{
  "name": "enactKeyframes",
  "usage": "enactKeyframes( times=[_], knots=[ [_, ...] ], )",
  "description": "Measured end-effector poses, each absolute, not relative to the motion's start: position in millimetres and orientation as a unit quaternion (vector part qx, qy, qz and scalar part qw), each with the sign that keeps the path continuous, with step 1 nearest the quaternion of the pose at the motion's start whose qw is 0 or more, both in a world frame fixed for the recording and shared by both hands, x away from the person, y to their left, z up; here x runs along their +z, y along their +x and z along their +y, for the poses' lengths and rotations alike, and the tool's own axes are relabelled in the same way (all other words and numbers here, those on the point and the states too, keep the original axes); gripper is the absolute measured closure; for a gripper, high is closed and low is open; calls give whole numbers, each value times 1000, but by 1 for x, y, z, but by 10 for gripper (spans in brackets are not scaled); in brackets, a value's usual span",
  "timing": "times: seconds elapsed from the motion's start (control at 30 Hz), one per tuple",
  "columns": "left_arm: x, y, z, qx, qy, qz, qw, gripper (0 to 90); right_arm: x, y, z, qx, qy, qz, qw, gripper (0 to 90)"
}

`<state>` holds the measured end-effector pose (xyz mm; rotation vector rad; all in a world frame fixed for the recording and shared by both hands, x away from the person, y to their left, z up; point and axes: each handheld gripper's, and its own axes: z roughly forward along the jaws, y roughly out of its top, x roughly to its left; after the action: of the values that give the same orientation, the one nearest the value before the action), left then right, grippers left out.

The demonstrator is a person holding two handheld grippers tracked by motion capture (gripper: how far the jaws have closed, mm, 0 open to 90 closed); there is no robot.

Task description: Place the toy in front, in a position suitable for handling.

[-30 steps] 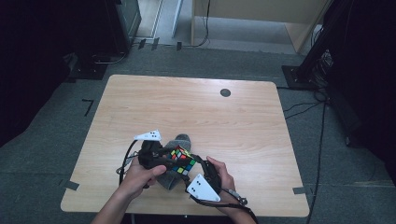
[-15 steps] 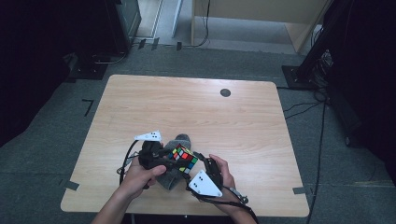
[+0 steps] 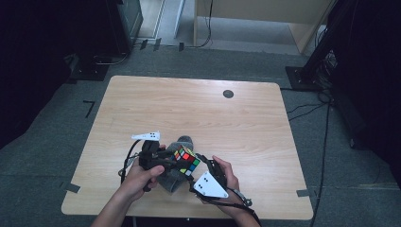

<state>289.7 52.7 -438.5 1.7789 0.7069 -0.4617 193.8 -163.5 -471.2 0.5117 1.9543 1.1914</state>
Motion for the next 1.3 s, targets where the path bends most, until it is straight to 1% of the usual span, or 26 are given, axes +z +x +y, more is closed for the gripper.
enactKeyframes(
  times=[0.23,0.43,0.5,0.63,0.67,0.7,0.73,0.77,0.83,0.93,1.03,1.07,1.1,1.13,1.17,1.2,1.27,1.3],
  knots=[
    [-439,290,52,-198,756,298,549,335,-472,194,-164,466,198,771,387,343],
    [-440,291,53,-210,762,288,541,332,-470,193,-165,453,169,779,399,346],
    [-440,290,53,-207,764,288,538,333,-470,193,-165,450,165,781,400,346],
    [-436,289,57,-181,764,287,549,340,-471,195,-163,461,178,775,393,343],
    [-432,289,62,-147,765,296,552,340,-470,196,-163,464,187,775,385,310],
    [-429,290,69,-116,765,308,554,341,-470,199,-164,472,202,778,362,263],
    [-427,290,74,-102,760,315,559,341,-471,202,-165,475,221,781,341,242],
    [-425,291,82,-86,752,323,568,341,-473,204,-165,477,231,782,328,236],
    [-422,292,94,-53,742,331,580,341,-476,209,-162,489,263,783,280,233],
    [-419,292,103,-6,740,343,578,340,-479,215,-151,511,291,778,222,233],
    [-419,292,105,9,744,347,571,340,-485,223,-129,486,304,796,195,239],
    [-421,291,104,24,748,349,564,339,-489,225,-122,469,303,808,190,254],
    [-421,291,104,27,750,348,562,339,-494,227,-116,448,305,819,188,282],
    [-422,291,103,28,749,348,563,339,-499,229,-111,428,305,830,185,327],
    [-423,291,103,27,748,348,565,339,-504,231,-109,409,306,839,184,394],
    [-423,291,103,30,749,347,564,339,-507,233,-109,393,313,843,189,489],
    [-424,290,103,42,749,349,561,339,-511,241,-119,386,340,842,163,629],
    [-424,290,103,42,749,349,561,338,-511,241,-119,386,340,842,163,629]
  ],
)
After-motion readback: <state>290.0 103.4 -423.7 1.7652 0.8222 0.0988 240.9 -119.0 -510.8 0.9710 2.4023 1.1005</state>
